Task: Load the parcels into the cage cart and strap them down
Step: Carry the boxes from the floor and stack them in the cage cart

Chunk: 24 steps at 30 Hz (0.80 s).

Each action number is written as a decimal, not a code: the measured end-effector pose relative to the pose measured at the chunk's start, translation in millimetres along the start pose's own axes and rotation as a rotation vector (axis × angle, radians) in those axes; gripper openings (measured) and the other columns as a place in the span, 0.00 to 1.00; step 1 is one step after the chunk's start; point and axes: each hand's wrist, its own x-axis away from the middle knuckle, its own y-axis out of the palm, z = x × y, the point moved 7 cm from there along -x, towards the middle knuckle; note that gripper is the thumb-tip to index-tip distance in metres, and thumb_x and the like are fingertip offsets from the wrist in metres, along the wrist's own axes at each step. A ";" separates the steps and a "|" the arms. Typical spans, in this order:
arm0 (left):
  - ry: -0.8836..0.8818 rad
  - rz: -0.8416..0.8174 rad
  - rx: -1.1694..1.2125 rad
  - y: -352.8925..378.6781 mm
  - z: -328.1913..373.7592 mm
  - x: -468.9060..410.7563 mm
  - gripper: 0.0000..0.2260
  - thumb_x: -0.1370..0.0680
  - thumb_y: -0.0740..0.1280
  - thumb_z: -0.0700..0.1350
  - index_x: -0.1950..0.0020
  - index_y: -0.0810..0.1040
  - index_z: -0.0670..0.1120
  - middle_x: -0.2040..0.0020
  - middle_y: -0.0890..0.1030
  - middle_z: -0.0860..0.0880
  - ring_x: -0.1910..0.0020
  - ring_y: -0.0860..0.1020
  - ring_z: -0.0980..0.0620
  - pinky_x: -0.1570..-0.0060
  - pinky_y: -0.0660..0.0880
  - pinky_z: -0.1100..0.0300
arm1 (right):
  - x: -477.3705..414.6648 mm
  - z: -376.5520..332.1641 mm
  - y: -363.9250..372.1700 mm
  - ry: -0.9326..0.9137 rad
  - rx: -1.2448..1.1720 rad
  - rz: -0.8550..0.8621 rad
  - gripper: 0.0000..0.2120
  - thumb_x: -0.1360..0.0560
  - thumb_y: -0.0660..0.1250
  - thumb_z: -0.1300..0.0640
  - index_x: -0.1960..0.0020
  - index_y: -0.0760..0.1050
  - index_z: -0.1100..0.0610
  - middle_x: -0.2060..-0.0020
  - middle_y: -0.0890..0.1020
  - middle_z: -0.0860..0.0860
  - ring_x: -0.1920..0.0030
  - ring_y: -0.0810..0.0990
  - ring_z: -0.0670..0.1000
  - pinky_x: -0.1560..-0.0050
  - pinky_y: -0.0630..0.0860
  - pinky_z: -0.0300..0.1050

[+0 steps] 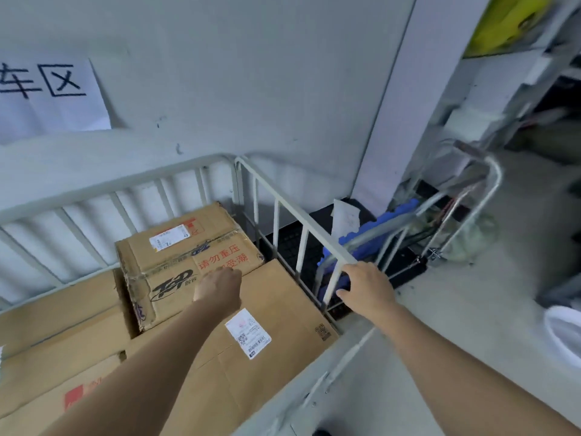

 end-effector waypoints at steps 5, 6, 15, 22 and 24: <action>0.260 0.156 -0.077 -65.1 82.3 32.0 0.09 0.24 0.67 0.44 0.45 0.73 0.48 0.46 0.77 0.50 0.45 0.75 0.49 0.54 0.72 0.57 | 79.8 46.2 -53.3 0.171 0.021 0.116 0.19 0.25 0.67 0.45 0.38 0.73 0.53 0.44 0.77 0.52 0.41 0.74 0.55 0.43 0.73 0.50; 0.311 0.182 -0.088 -74.6 100.2 39.7 0.08 0.24 0.66 0.43 0.46 0.73 0.48 0.47 0.77 0.50 0.45 0.75 0.49 0.55 0.71 0.56 | 97.2 57.3 -61.6 0.208 0.034 0.139 0.20 0.25 0.66 0.45 0.37 0.73 0.53 0.43 0.77 0.52 0.40 0.73 0.55 0.43 0.73 0.50; 0.682 0.330 -0.174 -116.9 269.1 144.4 0.11 0.24 0.66 0.43 0.42 0.73 0.47 0.45 0.77 0.49 0.44 0.77 0.46 0.51 0.73 0.54 | 284.0 160.0 -105.1 0.536 0.121 0.217 0.22 0.24 0.63 0.46 0.33 0.70 0.53 0.37 0.75 0.52 0.36 0.71 0.55 0.38 0.70 0.49; 0.929 0.300 -0.182 -94.9 389.8 273.4 0.18 0.23 0.65 0.44 0.34 0.70 0.47 0.38 0.75 0.47 0.38 0.74 0.45 0.45 0.72 0.52 | 474.6 221.2 -100.8 0.818 0.171 0.187 0.21 0.23 0.63 0.44 0.33 0.70 0.51 0.38 0.75 0.51 0.37 0.72 0.54 0.40 0.70 0.48; 0.999 0.289 -0.190 -83.4 418.8 312.2 0.19 0.23 0.65 0.43 0.33 0.69 0.46 0.38 0.75 0.47 0.38 0.74 0.45 0.46 0.73 0.52 | 527.9 234.8 -90.9 0.899 0.147 0.166 0.22 0.23 0.63 0.45 0.32 0.69 0.51 0.39 0.74 0.51 0.36 0.70 0.53 0.39 0.69 0.47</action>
